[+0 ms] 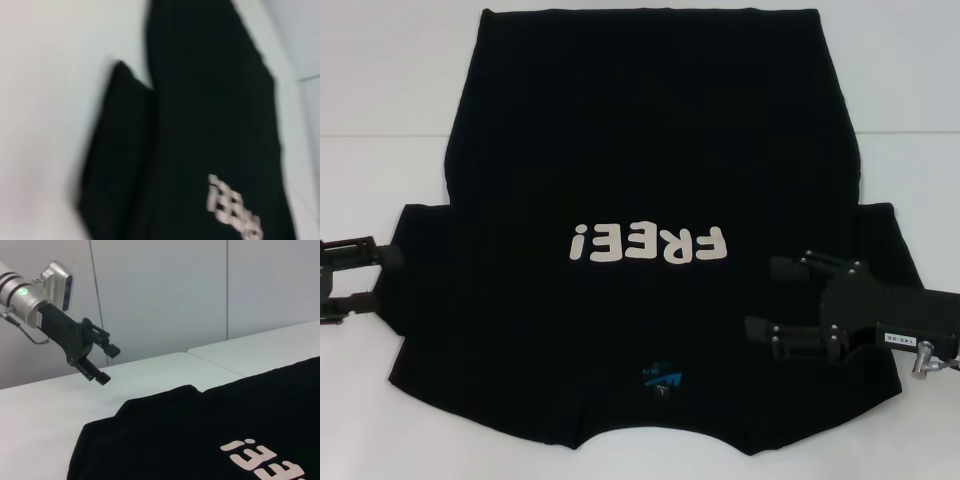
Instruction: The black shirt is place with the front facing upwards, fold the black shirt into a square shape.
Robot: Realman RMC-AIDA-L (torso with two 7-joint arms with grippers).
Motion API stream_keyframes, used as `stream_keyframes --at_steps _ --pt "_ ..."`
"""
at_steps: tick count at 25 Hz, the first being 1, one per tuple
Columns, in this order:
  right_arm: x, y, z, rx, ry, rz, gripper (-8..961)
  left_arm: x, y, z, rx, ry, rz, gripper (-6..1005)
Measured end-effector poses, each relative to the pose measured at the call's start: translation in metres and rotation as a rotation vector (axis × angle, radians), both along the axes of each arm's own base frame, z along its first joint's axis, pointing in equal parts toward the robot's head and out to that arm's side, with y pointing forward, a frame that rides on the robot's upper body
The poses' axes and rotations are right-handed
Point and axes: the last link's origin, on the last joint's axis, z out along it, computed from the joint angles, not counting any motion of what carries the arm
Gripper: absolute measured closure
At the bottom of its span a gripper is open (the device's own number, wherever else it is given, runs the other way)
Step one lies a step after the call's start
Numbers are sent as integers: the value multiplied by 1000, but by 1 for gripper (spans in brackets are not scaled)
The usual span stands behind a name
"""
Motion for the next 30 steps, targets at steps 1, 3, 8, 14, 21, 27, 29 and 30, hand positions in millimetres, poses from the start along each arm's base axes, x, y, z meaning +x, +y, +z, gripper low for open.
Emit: stream_keyframes --at_steps 1,3,8,14,21,27,29,30 --pt "0 0 0 0 0 0 24 -1 3 2 -14 21 35 163" --pt "0 1 0 2 -1 0 24 -2 6 4 -24 34 68 163" --pt "0 1 0 6 -6 0 24 2 18 10 -16 28 144 162" --pt "1 1 1 10 -8 0 24 1 21 3 -10 0 199 169" --pt "1 1 1 11 -10 1 25 -5 23 -3 0 22 237 170" --pt "2 0 0 9 -10 0 25 -18 20 -8 8 42 294 171" --pt "2 0 0 9 -11 -1 25 -22 19 -9 18 48 310 171" --pt "2 0 0 8 -11 -1 25 -23 19 -9 19 47 313 171"
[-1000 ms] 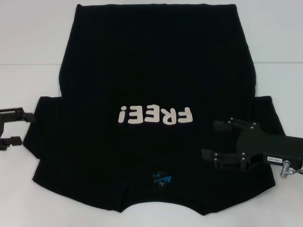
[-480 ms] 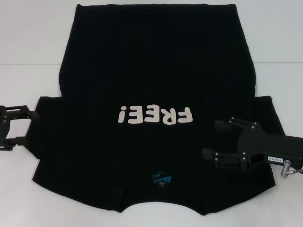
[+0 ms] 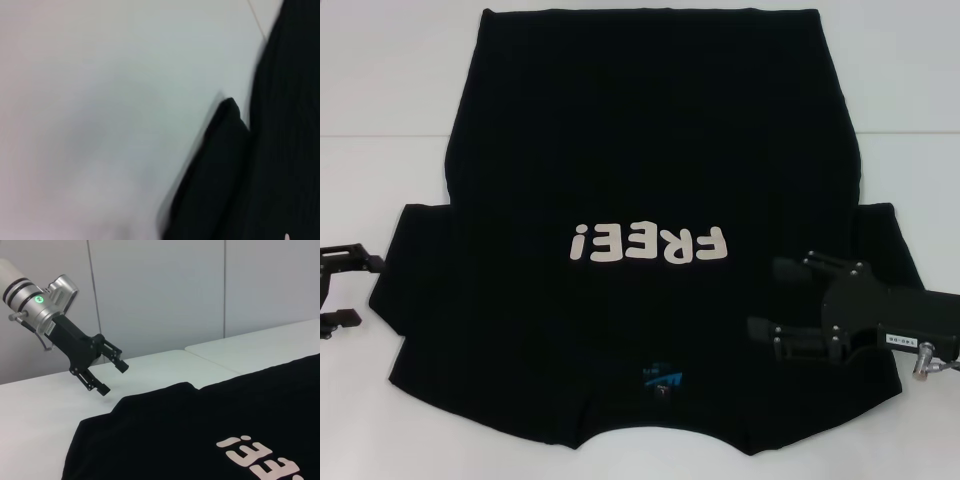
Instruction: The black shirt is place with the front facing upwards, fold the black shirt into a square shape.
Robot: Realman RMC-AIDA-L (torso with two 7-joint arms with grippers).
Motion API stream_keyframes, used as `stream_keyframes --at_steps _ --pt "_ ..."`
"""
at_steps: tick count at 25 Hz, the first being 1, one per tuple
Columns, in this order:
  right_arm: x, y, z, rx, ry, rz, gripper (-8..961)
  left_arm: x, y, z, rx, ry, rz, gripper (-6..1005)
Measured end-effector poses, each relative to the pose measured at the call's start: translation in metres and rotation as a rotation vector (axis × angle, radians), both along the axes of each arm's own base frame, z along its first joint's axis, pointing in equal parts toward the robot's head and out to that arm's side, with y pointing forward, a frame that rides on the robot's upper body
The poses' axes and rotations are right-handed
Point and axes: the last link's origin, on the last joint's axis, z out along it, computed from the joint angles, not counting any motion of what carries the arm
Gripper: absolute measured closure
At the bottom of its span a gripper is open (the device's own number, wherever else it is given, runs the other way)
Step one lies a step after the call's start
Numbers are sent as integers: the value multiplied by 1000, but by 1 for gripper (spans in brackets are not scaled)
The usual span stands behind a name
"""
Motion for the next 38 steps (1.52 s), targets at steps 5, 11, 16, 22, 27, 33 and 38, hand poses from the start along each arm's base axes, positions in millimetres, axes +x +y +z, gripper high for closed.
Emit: stream_keyframes --at_steps 5,11,16,22,27,33,38 --pt "0 -1 -1 0 -2 4 25 -2 0 -7 11 -7 12 172" --pt "1 -1 -1 1 -5 4 25 -4 2 -11 20 1 19 172" --pt "1 -1 -1 0 -4 4 25 -6 2 -13 33 7 26 172" --pt "1 -1 -1 1 -5 3 25 -7 3 -15 44 14 32 171" --pt "2 -2 -1 2 -5 2 25 -6 6 -16 51 23 31 171" --pt "2 -2 -1 1 -4 2 25 -5 7 -21 53 21 34 172" --pt "2 -3 -1 -1 -2 3 25 -6 6 -25 52 18 41 172"
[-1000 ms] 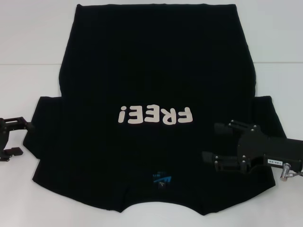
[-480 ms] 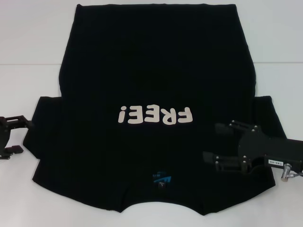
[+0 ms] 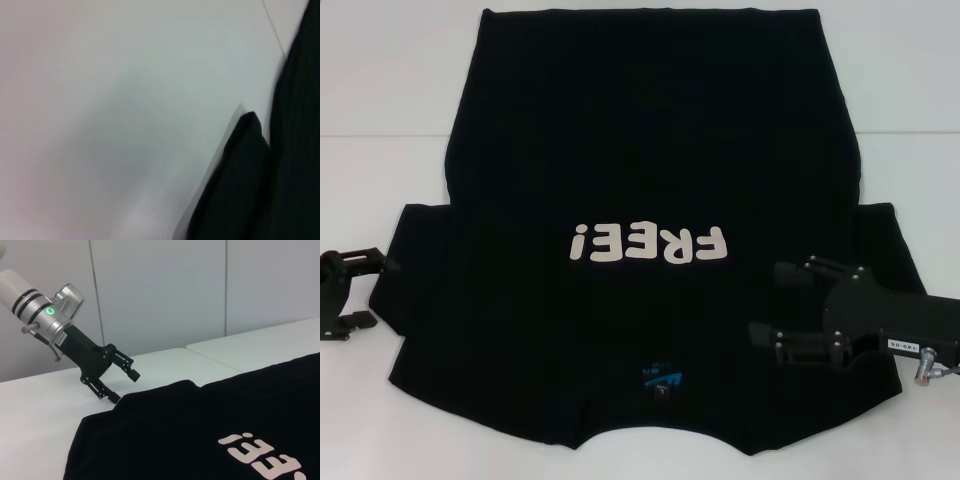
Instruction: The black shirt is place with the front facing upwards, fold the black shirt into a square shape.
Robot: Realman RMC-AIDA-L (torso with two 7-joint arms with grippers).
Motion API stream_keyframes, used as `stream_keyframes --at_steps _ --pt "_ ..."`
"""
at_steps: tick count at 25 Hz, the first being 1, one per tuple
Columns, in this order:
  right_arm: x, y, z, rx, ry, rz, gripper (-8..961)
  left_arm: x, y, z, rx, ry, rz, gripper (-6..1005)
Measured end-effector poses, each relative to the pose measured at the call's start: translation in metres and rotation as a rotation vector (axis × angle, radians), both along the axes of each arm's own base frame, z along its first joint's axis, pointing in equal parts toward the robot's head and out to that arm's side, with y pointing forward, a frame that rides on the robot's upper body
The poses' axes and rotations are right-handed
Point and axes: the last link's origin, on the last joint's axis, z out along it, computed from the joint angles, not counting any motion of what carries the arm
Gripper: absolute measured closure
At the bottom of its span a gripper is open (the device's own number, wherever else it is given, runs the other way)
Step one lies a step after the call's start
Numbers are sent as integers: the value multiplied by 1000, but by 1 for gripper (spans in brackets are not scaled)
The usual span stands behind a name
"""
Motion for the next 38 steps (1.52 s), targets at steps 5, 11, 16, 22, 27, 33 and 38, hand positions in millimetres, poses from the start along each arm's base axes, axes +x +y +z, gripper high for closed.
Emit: stream_keyframes --at_steps 5,11,16,22,27,33,38 --pt "0 0 0 0 0 -1 25 0 0 -1 -1 -3 1 171" --pt "0 0 0 0 0 -1 26 2 3 -3 -1 -2 -4 172" --pt "0 -1 0 -1 1 -1 26 6 7 -3 -1 -1 -13 172" --pt "0 -1 0 -1 1 -1 26 9 11 -4 5 7 -22 173" --pt "0 -1 0 -2 2 -1 26 8 13 -4 6 26 -23 171" --pt "0 -1 0 -2 2 -1 26 8 15 -3 13 38 -25 178" --pt "0 -1 0 -1 2 -1 26 14 19 -7 2 34 -53 211"
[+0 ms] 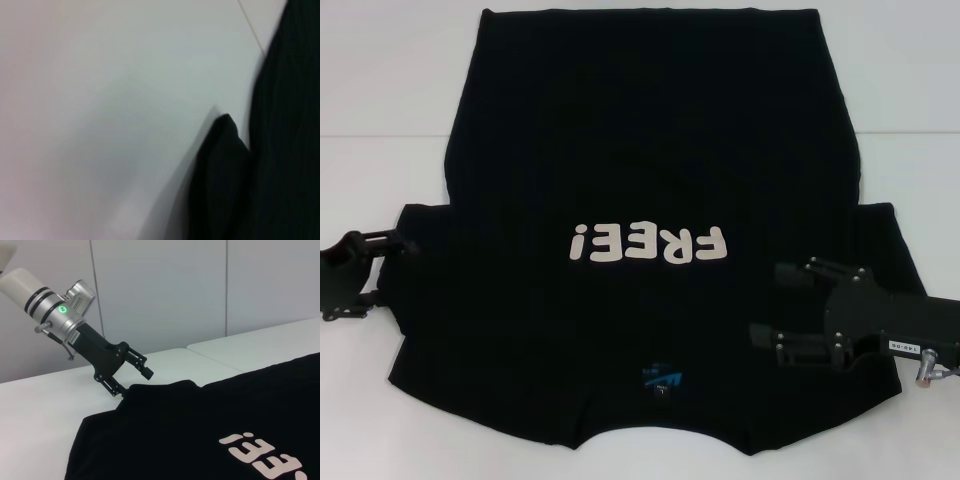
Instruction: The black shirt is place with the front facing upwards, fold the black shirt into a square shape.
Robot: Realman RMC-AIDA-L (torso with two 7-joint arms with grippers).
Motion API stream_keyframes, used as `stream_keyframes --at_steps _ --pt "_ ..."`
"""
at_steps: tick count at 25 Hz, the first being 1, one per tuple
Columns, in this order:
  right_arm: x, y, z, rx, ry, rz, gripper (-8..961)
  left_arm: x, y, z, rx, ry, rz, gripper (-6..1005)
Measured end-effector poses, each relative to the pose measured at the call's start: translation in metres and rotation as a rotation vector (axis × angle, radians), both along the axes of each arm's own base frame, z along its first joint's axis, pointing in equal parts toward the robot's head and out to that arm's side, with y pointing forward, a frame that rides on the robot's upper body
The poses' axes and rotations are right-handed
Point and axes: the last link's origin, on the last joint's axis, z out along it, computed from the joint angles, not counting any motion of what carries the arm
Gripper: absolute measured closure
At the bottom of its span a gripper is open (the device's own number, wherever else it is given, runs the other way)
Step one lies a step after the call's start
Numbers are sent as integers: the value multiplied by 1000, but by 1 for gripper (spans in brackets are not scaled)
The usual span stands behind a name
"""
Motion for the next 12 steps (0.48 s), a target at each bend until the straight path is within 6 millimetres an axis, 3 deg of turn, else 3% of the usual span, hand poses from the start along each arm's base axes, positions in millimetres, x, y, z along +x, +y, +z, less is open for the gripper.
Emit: stream_keyframes --at_steps 12 --pt "0 0 0 1 0 -1 26 2 3 0 -19 59 -76 288"
